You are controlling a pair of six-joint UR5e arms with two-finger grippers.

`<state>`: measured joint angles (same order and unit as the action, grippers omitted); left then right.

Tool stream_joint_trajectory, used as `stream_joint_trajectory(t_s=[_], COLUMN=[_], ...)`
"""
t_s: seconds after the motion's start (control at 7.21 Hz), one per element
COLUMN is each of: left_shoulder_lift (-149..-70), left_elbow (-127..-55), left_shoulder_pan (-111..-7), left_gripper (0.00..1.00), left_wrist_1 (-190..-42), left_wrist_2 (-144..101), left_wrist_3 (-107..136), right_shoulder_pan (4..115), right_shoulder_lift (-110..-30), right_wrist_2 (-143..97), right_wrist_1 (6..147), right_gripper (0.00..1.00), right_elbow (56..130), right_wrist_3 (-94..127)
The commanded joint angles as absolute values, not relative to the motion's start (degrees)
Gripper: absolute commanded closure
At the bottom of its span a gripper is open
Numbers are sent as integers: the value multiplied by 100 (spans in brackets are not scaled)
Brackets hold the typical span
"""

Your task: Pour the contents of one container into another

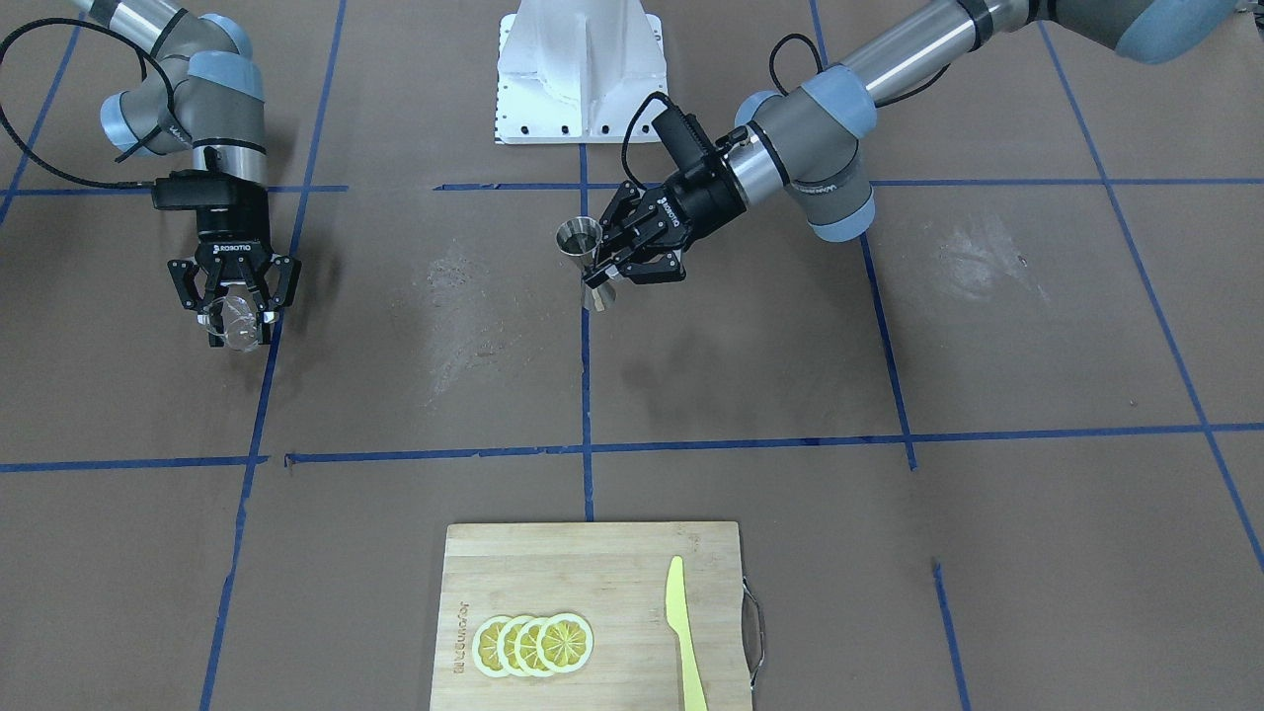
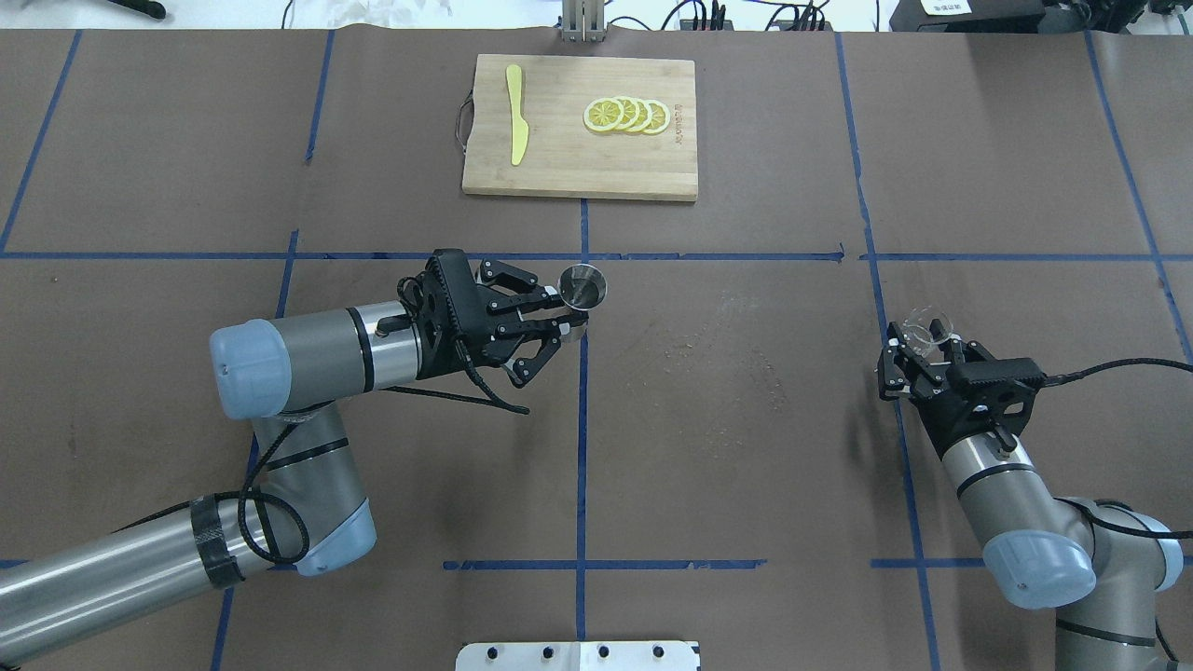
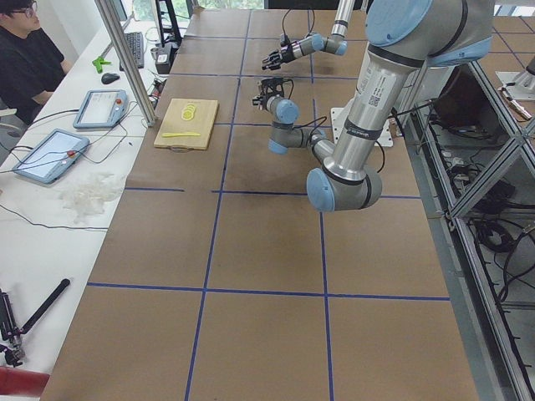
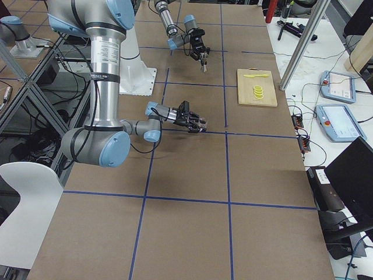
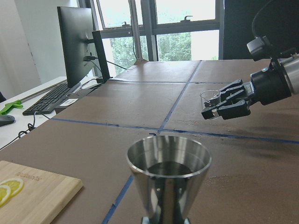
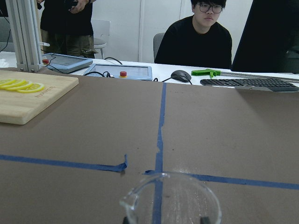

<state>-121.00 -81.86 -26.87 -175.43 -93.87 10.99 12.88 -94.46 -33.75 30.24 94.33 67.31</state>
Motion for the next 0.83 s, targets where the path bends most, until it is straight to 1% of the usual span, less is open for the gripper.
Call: stream_joint_trajectory(t_s=[0.0, 0.28, 0.69], left_shoulder_lift=[-12094, -12094, -12094], left_elbow=[-8183, -8191, -8191], left_shoulder_pan=[-2672, -2672, -2672], left_gripper=[100, 100, 100], left_wrist_1=[-17543, -17552, -17552], left_wrist_2=[-9387, -9387, -9360], left_wrist_3=[1099, 1099, 1099], right_shoulder_pan=[1082, 1020, 984], right_shoulder_lift=[-9448, -9448, -9448], right_wrist_2=[-3129, -3111, -3129], right_wrist_1=[3032, 3032, 3023], right_gripper=[100, 97, 97], right_elbow=[9273, 9158, 9158], right_wrist_3=[6732, 6732, 6724])
